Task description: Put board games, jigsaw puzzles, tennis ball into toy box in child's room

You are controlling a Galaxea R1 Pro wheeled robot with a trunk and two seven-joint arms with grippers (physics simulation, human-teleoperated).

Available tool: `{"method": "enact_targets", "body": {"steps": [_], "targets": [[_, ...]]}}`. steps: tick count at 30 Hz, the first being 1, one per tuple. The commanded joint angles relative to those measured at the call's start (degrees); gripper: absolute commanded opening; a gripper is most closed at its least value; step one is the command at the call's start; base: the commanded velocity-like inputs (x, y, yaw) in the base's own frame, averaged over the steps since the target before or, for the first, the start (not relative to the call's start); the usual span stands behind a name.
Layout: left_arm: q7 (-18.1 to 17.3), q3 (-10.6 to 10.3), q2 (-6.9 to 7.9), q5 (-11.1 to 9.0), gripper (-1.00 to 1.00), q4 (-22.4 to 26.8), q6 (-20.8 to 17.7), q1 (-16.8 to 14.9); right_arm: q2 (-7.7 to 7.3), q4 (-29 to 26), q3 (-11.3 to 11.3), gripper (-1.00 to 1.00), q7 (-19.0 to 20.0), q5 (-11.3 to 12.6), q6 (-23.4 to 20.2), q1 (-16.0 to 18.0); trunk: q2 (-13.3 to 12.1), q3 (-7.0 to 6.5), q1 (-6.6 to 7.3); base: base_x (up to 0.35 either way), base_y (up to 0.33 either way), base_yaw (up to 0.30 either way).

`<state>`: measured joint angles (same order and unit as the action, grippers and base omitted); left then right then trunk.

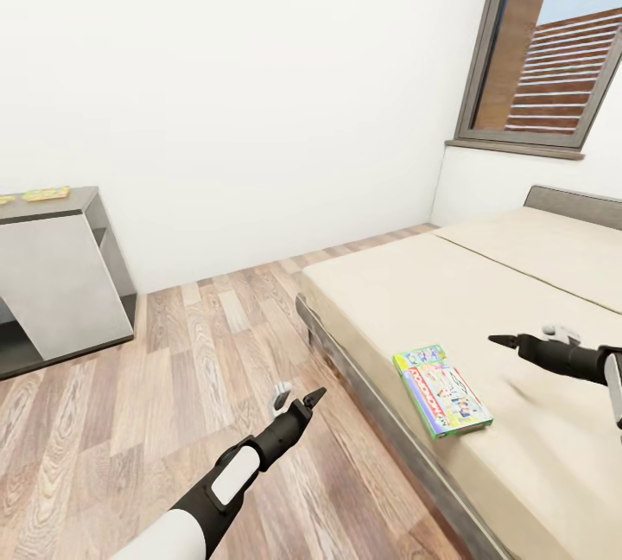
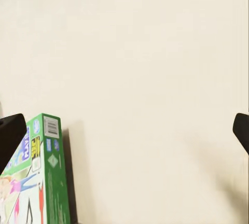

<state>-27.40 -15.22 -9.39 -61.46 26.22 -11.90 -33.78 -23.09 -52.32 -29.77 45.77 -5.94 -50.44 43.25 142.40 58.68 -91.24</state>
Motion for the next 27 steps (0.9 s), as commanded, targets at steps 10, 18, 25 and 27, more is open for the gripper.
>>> {"method": "enact_targets", "body": {"steps": [10, 18, 25, 27], "targets": [[-0.11, -0.17, -0.13, -0.57, 1.0, -0.03, -0.39, -0.05, -0.34, -2.83, -2.62, 1.0, 0.75, -0.56, -0.27, -0.38, 0.02, 0.05, 0.01, 0.0, 0.0, 0.0], [-0.17, -2.45, -0.41, -0.66, 1.0, -0.06, -0.4, -0.07, -0.33, -5.88, -3.19, 1.0, 1.57, -0.55, -0.34, -1.08, 0.02, 0.05, 0.01, 0.0, 0.0, 0.0], [-0.21, -5.8, -0.48, -1.14, 1.0, 0.0, -0.36, -0.16, -0.39, -11.63, -4.37, 1.0, 4.58, -0.14, 0.39, -5.91, 0.02, 0.05, 0.01, 0.0, 0.0, 0.0], [-0.24, -6.42, -0.47, -1.23, 1.0, 0.07, -0.38, -0.19, -0.4, -13.95, -5.47, 1.0, 6.65, 0.13, 1.41, -7.93, 0.02, 0.05, 0.01, 0.0, 0.0, 0.0]]}}
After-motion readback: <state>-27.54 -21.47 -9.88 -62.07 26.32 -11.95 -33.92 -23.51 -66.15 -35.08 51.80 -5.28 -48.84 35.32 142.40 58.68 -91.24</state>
